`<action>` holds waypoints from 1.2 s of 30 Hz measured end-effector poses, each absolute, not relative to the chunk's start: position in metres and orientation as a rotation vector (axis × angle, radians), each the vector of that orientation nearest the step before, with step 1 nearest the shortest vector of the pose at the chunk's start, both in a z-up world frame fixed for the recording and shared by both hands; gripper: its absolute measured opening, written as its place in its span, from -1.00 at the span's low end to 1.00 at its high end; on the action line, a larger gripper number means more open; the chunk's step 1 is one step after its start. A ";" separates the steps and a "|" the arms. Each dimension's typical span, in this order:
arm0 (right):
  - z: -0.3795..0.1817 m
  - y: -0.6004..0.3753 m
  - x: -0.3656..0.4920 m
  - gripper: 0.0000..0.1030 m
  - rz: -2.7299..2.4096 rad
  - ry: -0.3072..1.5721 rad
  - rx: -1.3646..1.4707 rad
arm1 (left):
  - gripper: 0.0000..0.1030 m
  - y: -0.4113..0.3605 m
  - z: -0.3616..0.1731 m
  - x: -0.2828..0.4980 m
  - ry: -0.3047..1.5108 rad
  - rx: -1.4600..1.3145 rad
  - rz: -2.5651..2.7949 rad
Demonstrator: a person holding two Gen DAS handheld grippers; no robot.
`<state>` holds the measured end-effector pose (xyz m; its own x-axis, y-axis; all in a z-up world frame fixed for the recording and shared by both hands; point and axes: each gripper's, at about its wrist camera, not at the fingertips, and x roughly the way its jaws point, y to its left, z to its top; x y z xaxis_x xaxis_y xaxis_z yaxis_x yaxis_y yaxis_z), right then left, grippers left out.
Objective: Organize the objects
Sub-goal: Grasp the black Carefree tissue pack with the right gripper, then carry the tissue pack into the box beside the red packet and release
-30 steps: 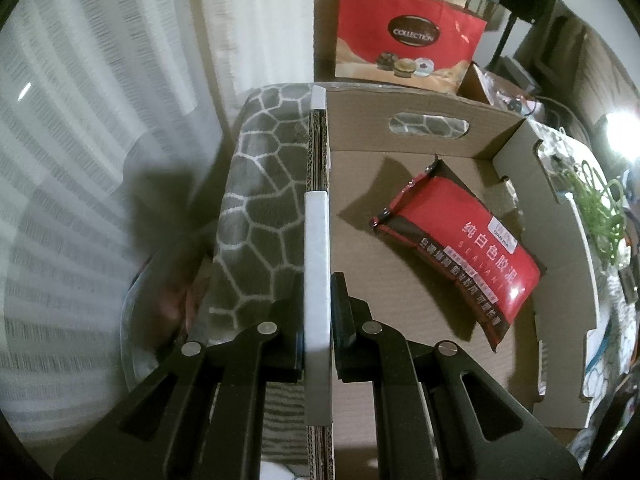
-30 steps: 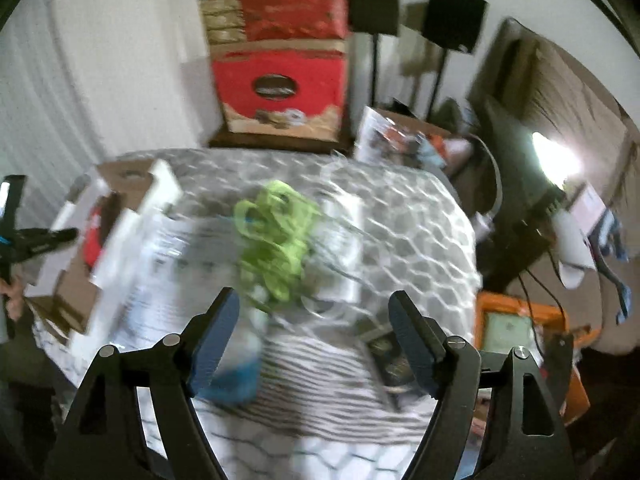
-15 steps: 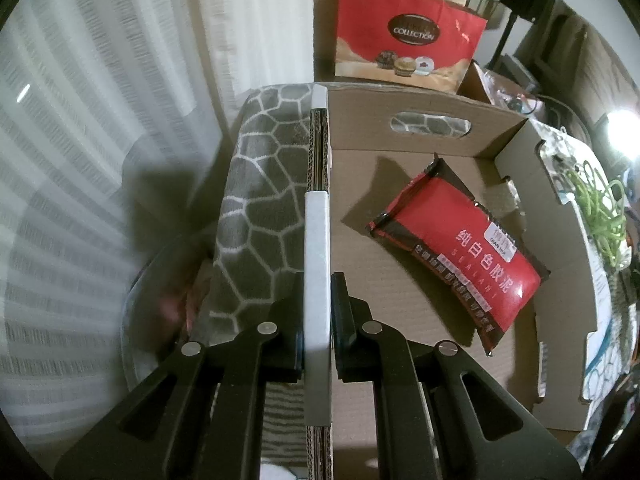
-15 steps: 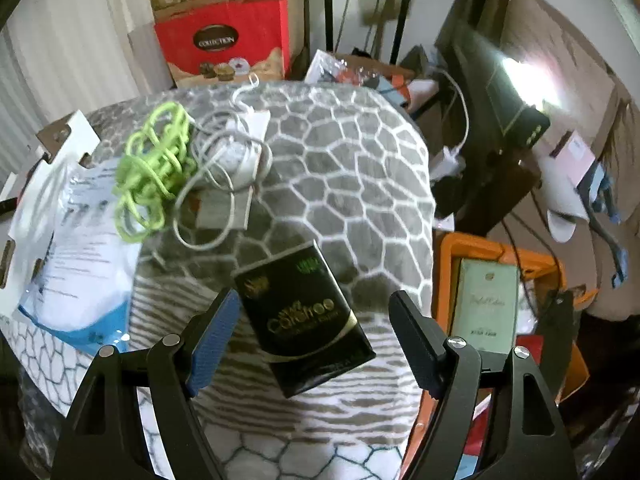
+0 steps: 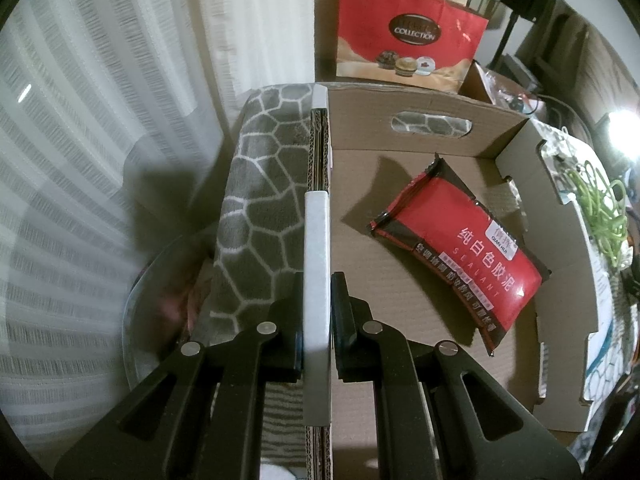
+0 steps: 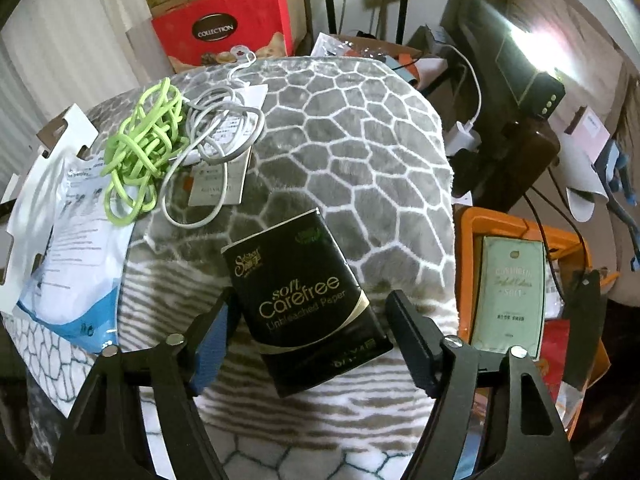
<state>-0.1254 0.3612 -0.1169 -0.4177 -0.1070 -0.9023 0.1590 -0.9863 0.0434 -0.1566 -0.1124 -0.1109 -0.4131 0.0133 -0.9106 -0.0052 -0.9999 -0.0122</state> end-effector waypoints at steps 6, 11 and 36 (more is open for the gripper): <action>-0.117 0.359 -0.125 0.25 -2.528 0.087 1.594 | -0.80 -0.112 -0.111 -0.157 -0.013 -1.696 2.632; -0.109 0.361 -0.125 0.08 -2.540 0.030 1.573 | -0.80 -0.112 -0.111 -0.157 -0.013 -1.696 2.631; -0.034 0.251 -0.133 0.04 -2.495 0.113 1.346 | -0.80 -0.113 -0.111 -0.157 -0.013 -1.695 2.630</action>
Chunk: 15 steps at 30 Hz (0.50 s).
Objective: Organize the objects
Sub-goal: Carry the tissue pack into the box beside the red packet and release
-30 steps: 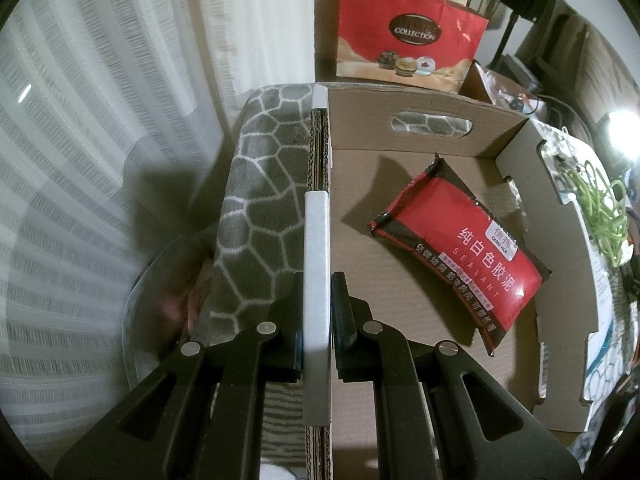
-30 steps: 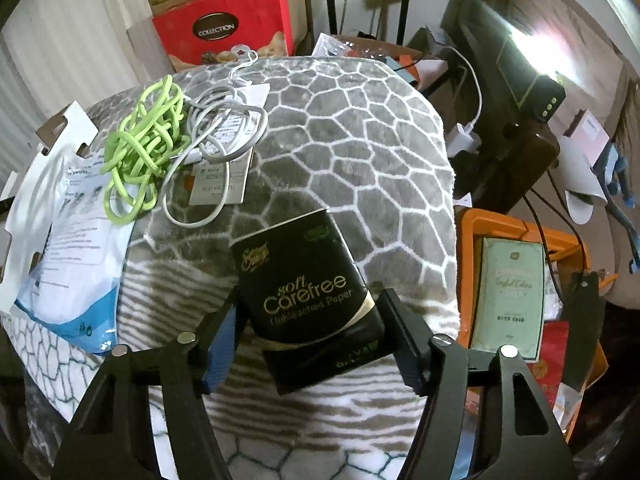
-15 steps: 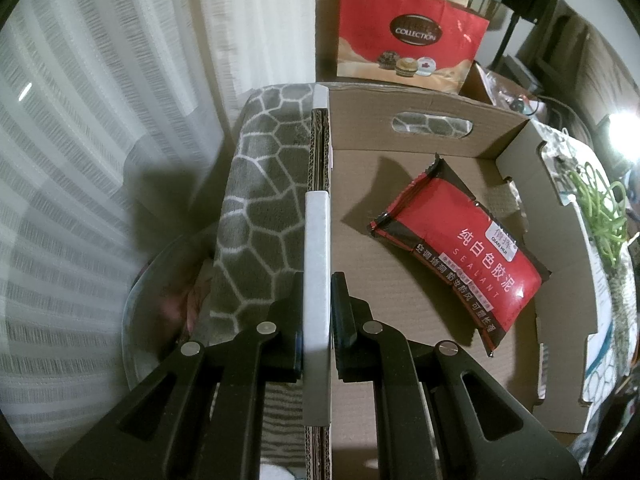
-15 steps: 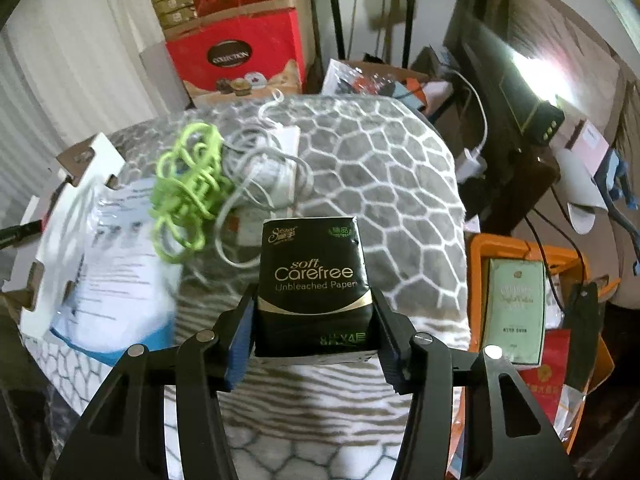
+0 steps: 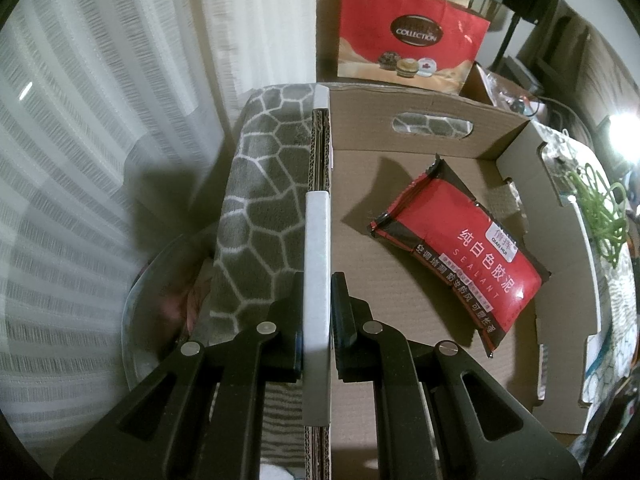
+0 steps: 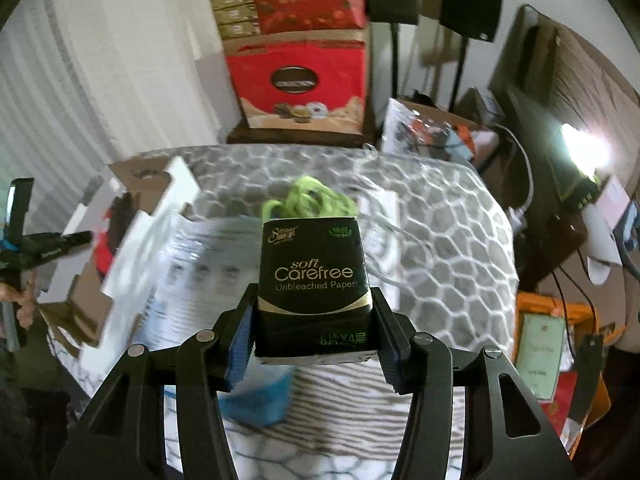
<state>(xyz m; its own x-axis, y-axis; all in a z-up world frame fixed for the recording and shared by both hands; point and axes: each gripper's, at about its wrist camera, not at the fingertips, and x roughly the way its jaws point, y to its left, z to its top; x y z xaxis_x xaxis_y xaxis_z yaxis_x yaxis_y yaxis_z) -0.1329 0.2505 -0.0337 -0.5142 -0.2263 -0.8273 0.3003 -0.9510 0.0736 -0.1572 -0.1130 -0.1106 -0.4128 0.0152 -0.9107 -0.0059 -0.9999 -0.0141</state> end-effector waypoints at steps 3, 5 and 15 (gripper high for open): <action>-0.026 0.229 -0.136 0.04 -2.477 0.124 1.324 | -0.80 -0.114 -0.111 -0.157 -0.016 -1.695 2.630; -0.023 0.216 -0.138 0.04 -2.465 0.132 1.312 | -0.80 -0.113 -0.111 -0.157 -0.016 -1.695 2.630; -0.011 0.154 -0.150 0.04 -2.396 0.161 1.269 | -0.80 -0.115 -0.110 -0.158 -0.031 -1.692 2.634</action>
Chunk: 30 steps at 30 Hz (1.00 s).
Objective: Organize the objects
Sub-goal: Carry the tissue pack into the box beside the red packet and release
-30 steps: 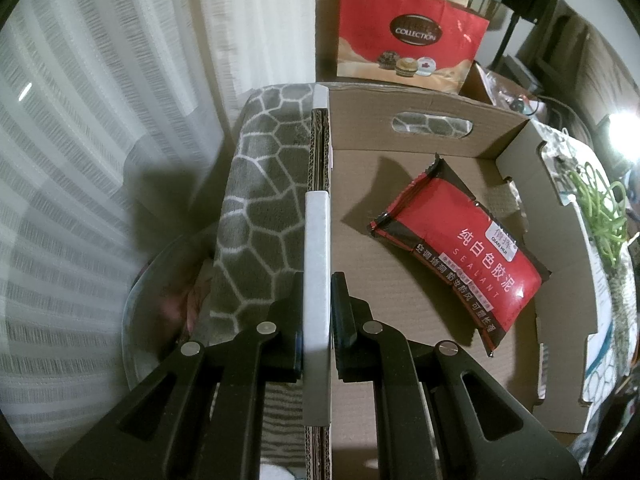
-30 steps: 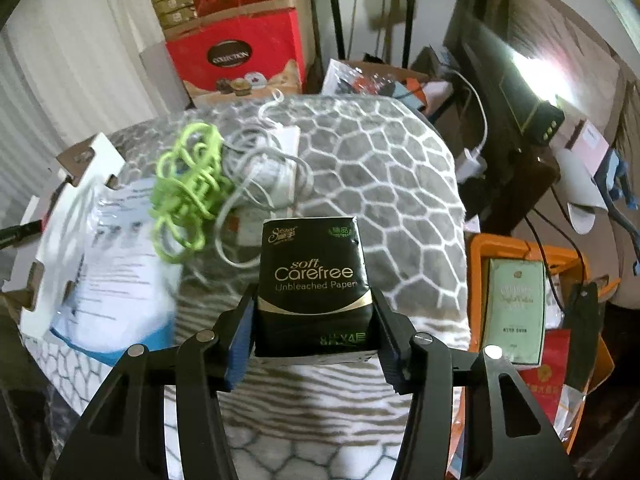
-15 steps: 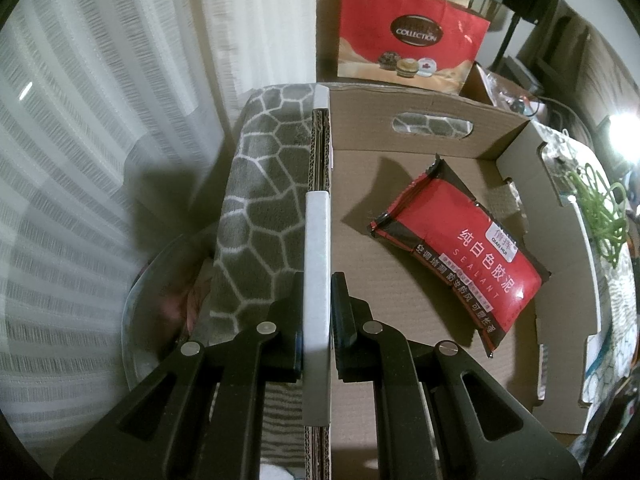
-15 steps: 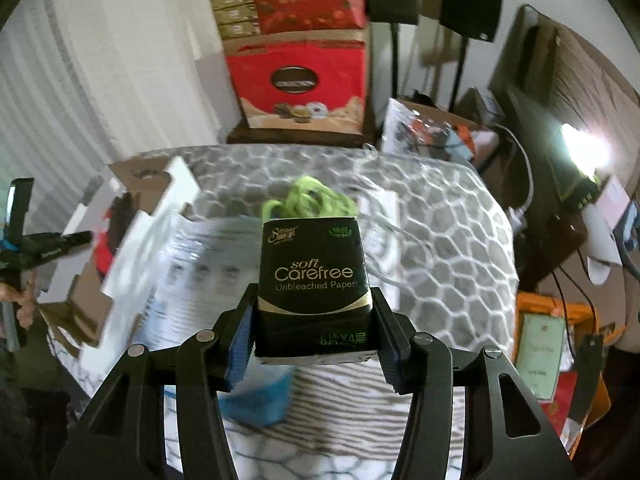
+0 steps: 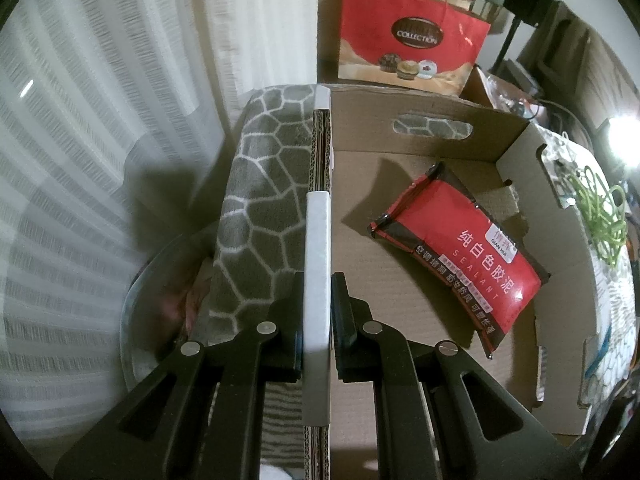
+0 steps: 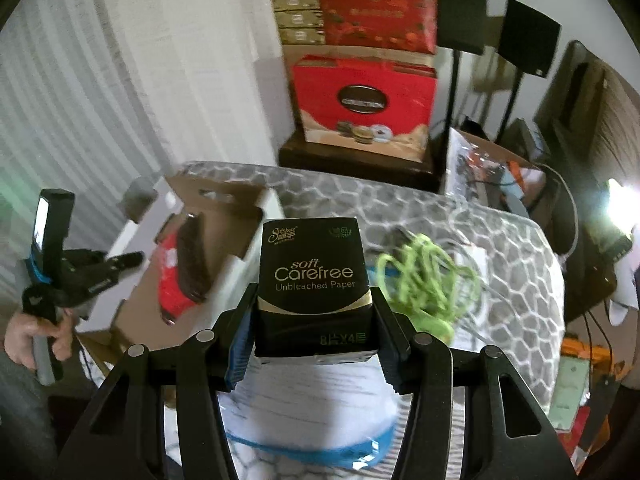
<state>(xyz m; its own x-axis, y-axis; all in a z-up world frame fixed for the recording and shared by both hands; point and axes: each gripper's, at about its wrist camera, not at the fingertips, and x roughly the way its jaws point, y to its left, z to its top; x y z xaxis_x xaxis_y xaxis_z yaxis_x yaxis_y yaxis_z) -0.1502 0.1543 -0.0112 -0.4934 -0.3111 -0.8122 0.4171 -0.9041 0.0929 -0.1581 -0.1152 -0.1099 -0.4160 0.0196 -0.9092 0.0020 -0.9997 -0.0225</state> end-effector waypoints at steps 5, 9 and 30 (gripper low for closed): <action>-0.010 0.123 -0.155 0.04 -2.364 0.182 1.254 | -0.80 -0.118 -0.111 -0.159 -0.045 -1.690 2.631; -0.009 0.100 -0.158 0.04 -2.339 0.194 1.249 | -0.80 -0.119 -0.112 -0.161 -0.061 -1.689 2.628; -0.056 0.022 -0.197 0.04 -2.258 0.286 1.323 | -0.81 -0.122 -0.112 -0.161 -0.082 -1.690 2.626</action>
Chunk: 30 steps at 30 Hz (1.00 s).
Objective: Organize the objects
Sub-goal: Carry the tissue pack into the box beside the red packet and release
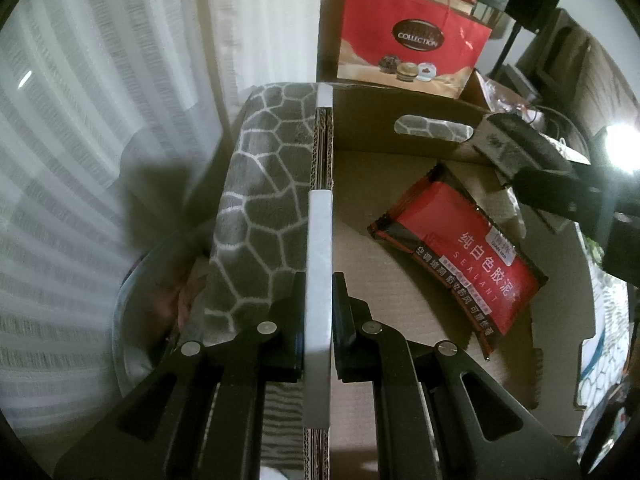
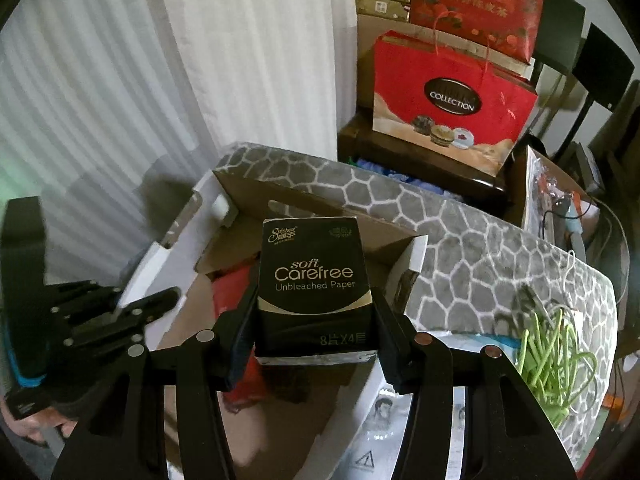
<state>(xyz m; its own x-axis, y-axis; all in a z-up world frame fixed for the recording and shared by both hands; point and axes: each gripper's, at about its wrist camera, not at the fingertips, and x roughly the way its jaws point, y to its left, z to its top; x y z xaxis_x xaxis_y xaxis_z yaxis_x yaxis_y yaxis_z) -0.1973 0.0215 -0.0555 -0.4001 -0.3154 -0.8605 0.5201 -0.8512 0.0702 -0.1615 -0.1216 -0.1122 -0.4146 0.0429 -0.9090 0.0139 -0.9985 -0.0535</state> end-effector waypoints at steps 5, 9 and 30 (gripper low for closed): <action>-0.068 0.018 -0.205 0.04 -2.264 0.313 1.342 | -0.81 -0.122 -0.112 -0.162 -0.083 -1.690 2.626; -0.075 0.015 -0.206 0.05 -2.274 0.333 1.333 | -0.81 -0.122 -0.112 -0.162 -0.083 -1.690 2.626; -0.054 0.036 -0.194 0.20 -2.323 0.256 1.282 | -0.80 -0.124 -0.115 -0.164 -0.082 -1.698 2.626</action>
<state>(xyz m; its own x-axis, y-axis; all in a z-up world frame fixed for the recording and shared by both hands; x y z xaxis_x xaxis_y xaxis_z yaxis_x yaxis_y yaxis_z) -0.1943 0.0358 -0.0545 -0.4518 -0.3124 -0.8356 0.4870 -0.8712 0.0625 -0.1643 -0.1235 -0.1152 -0.4107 0.0393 -0.9109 0.0176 -0.9985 -0.0510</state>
